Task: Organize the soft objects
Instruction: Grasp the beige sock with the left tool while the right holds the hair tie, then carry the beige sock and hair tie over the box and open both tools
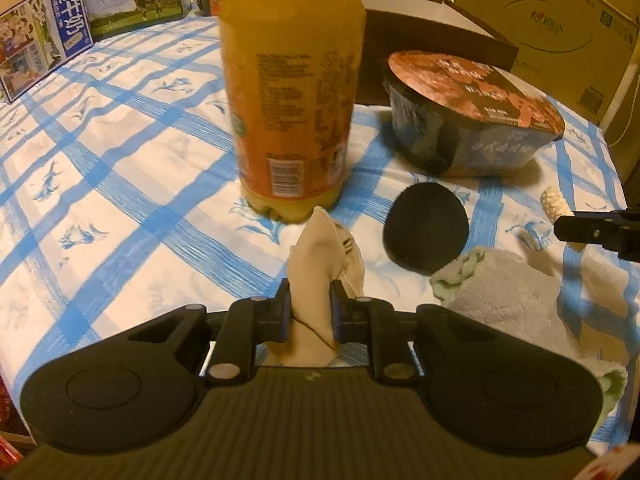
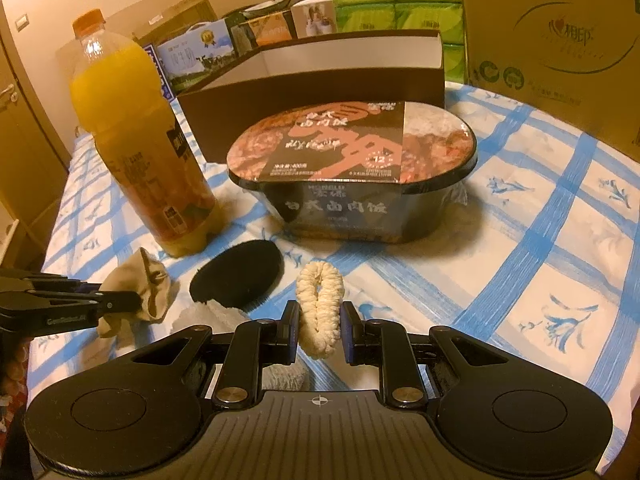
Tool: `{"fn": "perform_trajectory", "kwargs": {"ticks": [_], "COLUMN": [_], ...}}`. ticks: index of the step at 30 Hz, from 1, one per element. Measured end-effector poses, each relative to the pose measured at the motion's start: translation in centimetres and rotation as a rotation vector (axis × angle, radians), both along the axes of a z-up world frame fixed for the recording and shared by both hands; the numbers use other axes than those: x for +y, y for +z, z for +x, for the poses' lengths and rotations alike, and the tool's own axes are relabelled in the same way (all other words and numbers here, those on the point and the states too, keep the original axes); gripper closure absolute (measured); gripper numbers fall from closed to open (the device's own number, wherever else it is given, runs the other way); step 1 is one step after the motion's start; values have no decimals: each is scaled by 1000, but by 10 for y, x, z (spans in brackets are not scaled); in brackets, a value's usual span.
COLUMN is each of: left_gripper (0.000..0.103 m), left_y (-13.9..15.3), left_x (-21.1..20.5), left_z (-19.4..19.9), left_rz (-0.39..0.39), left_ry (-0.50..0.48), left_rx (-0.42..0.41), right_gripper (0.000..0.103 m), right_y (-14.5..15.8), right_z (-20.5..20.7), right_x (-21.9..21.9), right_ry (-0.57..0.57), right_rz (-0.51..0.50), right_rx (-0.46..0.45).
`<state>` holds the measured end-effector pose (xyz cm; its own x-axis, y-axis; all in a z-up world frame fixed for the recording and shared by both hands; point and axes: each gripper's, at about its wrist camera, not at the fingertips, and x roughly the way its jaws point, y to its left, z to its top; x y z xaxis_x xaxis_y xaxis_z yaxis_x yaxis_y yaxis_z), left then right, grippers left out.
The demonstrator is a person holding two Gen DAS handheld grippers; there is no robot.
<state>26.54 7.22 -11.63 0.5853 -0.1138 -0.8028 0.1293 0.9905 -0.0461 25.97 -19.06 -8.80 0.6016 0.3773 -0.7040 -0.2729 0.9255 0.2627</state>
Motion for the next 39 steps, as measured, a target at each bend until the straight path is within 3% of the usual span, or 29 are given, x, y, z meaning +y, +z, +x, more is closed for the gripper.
{"fn": "perform_trajectory", "kwargs": {"ticks": [12,20,30,39], "left_gripper": [86,86,86,86], "left_y": [21,45,88,134], "left_x": [49,89,117,111], "left_z": [-18,-7,51,136], "left_rz": [21,42,73,66], "left_ry": [98,179,169,89], "left_rx": [-39,-89,-207,-308], "right_gripper": [81,81,81,81], "right_y": [12,27,58,93], "right_z": [3,11,49,116], "right_x": [-13,-24,-49,-65], "right_ry": [-20,-25,-43,-28], "right_rz": [26,34,61,75], "right_rx": [-17,-56,-120,-195]}}
